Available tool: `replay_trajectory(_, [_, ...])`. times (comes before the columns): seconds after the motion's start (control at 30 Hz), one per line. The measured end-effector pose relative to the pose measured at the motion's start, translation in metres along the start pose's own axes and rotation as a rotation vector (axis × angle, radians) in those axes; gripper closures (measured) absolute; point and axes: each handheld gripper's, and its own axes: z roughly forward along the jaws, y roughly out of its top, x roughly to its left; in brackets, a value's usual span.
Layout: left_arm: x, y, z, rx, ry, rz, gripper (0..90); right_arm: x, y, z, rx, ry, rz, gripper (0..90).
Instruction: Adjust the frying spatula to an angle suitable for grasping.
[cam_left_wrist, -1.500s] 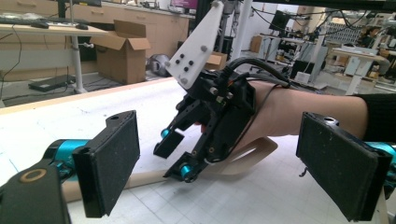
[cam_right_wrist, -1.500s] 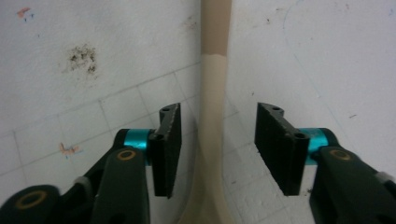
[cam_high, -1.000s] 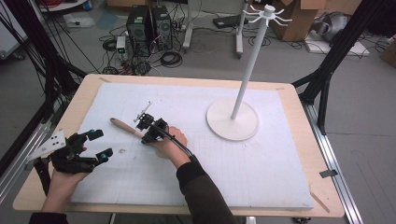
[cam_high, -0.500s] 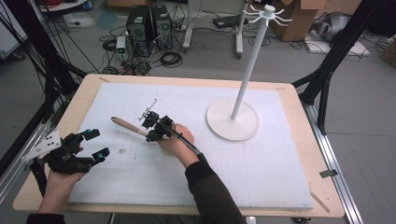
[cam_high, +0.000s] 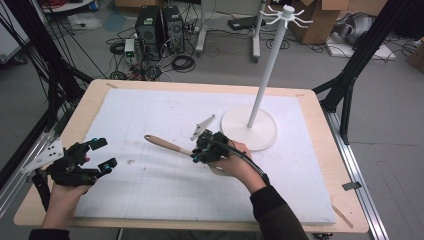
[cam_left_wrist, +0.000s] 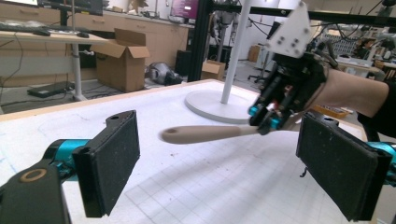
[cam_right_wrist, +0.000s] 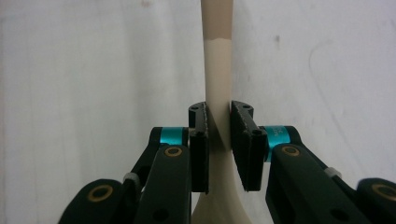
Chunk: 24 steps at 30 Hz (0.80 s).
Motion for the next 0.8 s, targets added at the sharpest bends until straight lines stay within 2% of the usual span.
replay_trajectory(0.03, [0.000, 0.000, 0.000, 0.000, 0.000, 0.000, 13.9, 0.000, 0.000, 0.000, 0.000, 0.000, 0.000, 77.9])
replay_trajectory(0.07, [-0.001, 0.000, 0.001, 0.005, -0.002, 0.001, 13.9, 0.002, -0.016, -0.006, -0.006, 0.012, -0.022, 78.0])
replay_trajectory(0.1, [-0.001, -0.001, 0.003, 0.009, -0.004, 0.002, 13.9, 0.002, -0.016, -0.006, -0.006, 0.012, -0.022, 78.0])
replay_trajectory(0.13, [-0.001, -0.001, 0.004, 0.013, -0.005, 0.001, 13.9, 0.004, -0.031, -0.009, -0.004, 0.024, -0.035, 77.9])
replay_trajectory(0.17, [-0.002, -0.002, 0.006, 0.016, -0.008, 0.001, 13.9, 0.005, -0.037, -0.010, 0.002, 0.026, -0.049, 77.9])
replay_trajectory(0.23, [-0.002, -0.003, 0.008, 0.022, -0.012, 0.002, 13.9, 0.007, -0.043, -0.011, 0.011, 0.029, -0.060, 77.9])
replay_trajectory(0.27, [-0.002, -0.004, 0.010, 0.032, -0.016, 0.008, 13.9, 0.009, -0.054, -0.011, 0.017, 0.042, -0.096, 77.9])
replay_trajectory(0.33, [-0.002, -0.004, 0.011, 0.036, -0.016, 0.009, 13.9, 0.010, -0.059, -0.011, 0.020, 0.054, -0.101, 77.9])
replay_trajectory(0.4, [-0.003, -0.005, 0.013, 0.042, -0.019, 0.008, 13.9, 0.015, -0.069, -0.008, 0.032, 0.076, -0.147, 77.9])
replay_trajectory(0.43, [-0.003, -0.006, 0.014, 0.042, -0.019, 0.007, 13.9, 0.015, -0.069, -0.008, 0.032, 0.076, -0.147, 77.9])
replay_trajectory(0.47, [-0.003, -0.006, 0.015, 0.046, -0.022, 0.007, 13.9, 0.017, -0.073, -0.007, 0.042, 0.091, -0.171, 77.9])
replay_trajectory(0.8, [-0.004, -0.008, 0.017, 0.062, -0.024, 0.015, 13.9, 0.026, -0.074, 0.002, 0.075, 0.131, -0.230, 77.8])
